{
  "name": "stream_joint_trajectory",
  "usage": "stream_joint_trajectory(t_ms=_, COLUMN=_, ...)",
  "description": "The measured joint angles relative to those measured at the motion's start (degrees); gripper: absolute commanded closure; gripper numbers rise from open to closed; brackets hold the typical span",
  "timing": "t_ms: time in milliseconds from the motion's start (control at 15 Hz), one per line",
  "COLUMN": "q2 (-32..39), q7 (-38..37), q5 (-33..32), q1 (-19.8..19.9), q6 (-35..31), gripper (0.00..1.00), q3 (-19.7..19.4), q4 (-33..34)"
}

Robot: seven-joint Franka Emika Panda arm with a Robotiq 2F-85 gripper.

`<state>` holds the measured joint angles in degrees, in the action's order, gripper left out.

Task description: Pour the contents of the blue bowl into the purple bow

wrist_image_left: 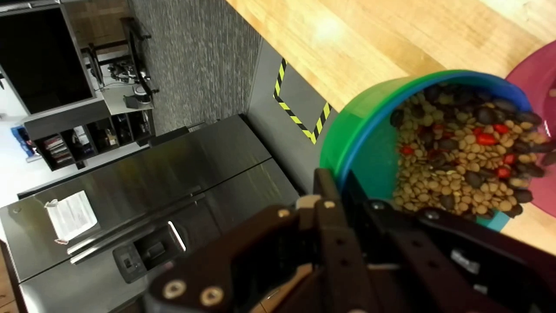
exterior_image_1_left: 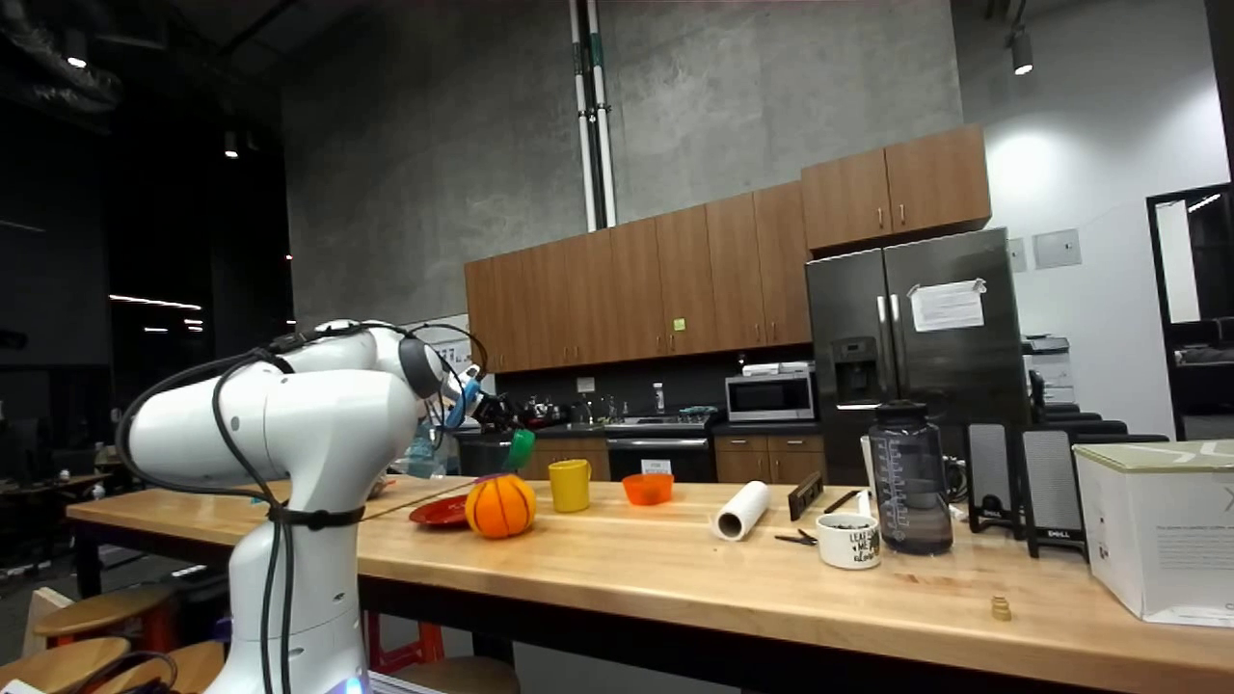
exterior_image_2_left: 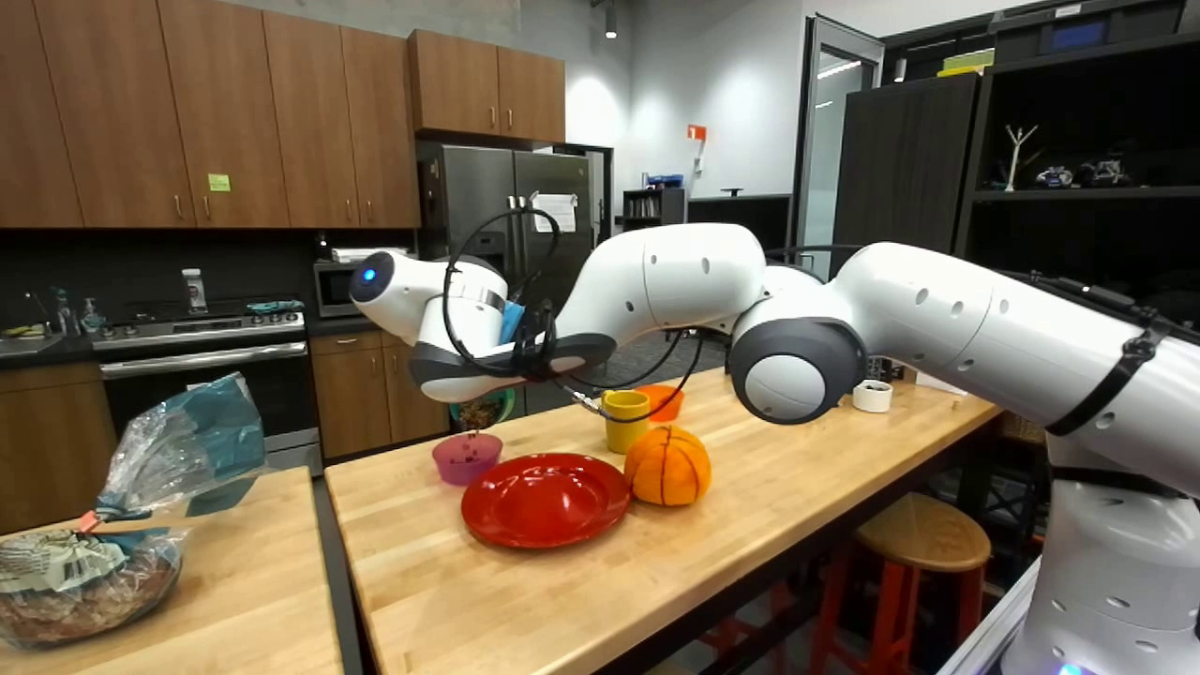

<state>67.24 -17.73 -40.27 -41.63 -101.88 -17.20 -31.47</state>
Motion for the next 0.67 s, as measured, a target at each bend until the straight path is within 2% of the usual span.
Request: stream_joint_trajectory(t_ms=667, q2=0.67, q7=-1.55, q5=-1.6, q1=-0.85, q6=0.0, gripper=0.98, q3=-0.57, q4=0.0)
